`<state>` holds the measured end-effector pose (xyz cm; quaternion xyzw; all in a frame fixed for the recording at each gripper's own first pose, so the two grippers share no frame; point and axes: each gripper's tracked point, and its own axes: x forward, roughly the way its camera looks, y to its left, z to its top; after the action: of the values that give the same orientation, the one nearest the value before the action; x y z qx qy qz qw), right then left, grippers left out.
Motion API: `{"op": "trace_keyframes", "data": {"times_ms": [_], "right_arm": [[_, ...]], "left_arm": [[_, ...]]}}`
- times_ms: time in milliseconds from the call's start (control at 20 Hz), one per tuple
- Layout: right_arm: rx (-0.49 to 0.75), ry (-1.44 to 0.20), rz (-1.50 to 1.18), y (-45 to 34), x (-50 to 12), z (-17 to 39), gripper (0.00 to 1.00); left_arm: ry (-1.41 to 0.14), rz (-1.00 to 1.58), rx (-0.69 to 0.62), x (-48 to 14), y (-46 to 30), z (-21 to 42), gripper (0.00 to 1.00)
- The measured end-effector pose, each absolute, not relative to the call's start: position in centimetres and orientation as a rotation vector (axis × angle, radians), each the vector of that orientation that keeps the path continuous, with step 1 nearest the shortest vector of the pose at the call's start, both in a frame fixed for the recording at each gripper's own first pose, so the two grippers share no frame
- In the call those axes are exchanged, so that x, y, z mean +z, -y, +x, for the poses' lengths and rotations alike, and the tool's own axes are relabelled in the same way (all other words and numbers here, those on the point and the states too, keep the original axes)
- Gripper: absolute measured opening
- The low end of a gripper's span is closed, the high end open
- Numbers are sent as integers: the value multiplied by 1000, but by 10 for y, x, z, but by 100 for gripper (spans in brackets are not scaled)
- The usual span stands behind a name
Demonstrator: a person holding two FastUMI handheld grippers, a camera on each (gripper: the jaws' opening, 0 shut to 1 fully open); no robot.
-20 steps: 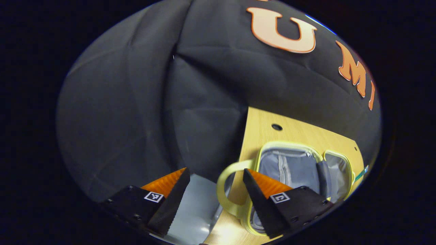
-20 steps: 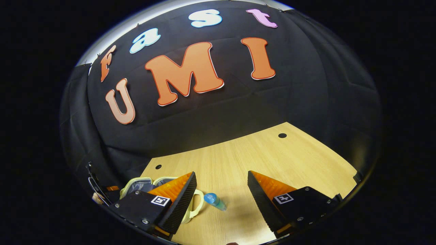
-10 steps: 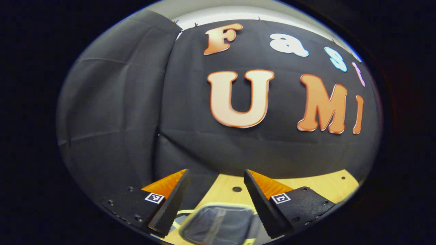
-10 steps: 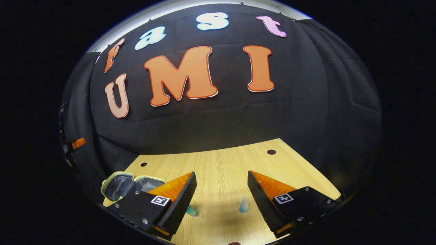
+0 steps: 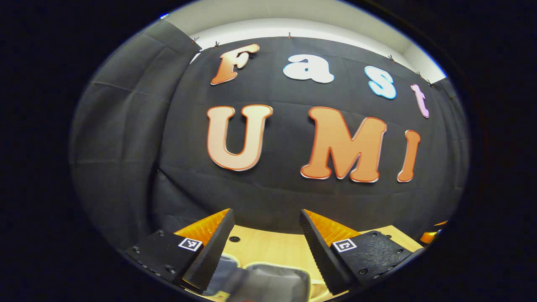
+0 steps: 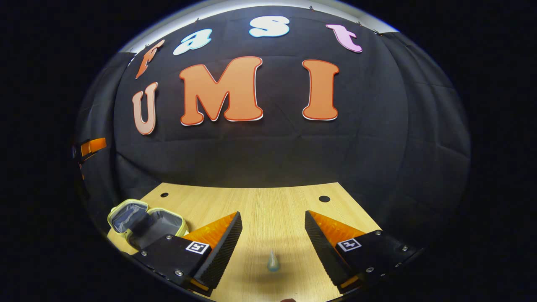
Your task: First open the suitcase, pack the skin care products into it, and then close the suitcase.
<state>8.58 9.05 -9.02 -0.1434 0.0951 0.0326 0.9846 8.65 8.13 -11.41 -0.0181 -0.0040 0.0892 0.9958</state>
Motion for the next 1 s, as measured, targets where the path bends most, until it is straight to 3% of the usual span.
{"op": "trace_keyframes", "data": {"times_ms": [400,600,1000], "right_arm": [[123,-218,-317,-90,-118,92,95],[121,-243,-308,-78,-132,94,95],[80,-302,-316,-34,-155,97,95]], "left_arm": [[-95,-15,40,-203,53,100,94],[-62,18,-32,-232,102,104,97],[-219,92,-46,-352,158,105,97]]}}
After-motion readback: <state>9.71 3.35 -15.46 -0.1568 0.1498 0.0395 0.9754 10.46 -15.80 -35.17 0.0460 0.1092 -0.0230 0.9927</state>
